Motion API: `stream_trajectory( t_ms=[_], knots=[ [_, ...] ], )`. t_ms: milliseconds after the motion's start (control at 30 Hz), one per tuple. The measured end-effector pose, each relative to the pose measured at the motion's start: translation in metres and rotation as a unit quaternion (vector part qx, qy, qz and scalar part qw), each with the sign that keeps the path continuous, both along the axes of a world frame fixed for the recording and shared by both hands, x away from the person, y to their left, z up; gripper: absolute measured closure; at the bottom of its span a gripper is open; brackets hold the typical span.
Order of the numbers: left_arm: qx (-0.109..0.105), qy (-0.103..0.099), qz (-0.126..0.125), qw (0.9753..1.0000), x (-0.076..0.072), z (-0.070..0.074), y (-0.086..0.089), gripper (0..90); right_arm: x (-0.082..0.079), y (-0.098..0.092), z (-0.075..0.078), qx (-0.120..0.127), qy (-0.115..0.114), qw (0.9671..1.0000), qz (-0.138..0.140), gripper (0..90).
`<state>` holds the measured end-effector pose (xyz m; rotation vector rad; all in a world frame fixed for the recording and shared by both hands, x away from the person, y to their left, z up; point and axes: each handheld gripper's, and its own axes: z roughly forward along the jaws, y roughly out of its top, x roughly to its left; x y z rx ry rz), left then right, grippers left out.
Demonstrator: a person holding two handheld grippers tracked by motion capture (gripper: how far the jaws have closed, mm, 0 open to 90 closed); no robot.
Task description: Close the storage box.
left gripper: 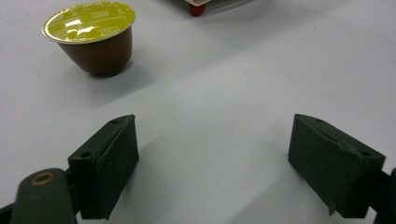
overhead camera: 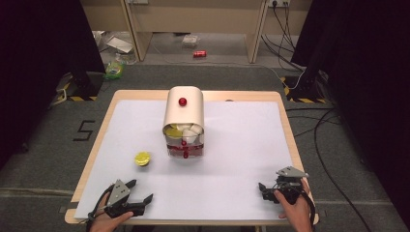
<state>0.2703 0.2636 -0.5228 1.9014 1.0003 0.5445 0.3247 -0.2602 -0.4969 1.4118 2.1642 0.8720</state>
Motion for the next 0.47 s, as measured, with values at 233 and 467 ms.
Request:
stream_trajectory(
  t_ms=[233,467],
  knots=[
    [-0.002,0.0,0.0,1.0,0.0001,-0.0004,0.0002,15.0,0.0,0.0,0.0,0.0,0.0,1.0,0.0,0.2],
    [-0.003,0.001,0.0,1.0,0.0002,-0.0005,0.0003,14.9,0.0,0.0,0.0,0.0,0.0,1.0,0.0,0.2]
  ],
)
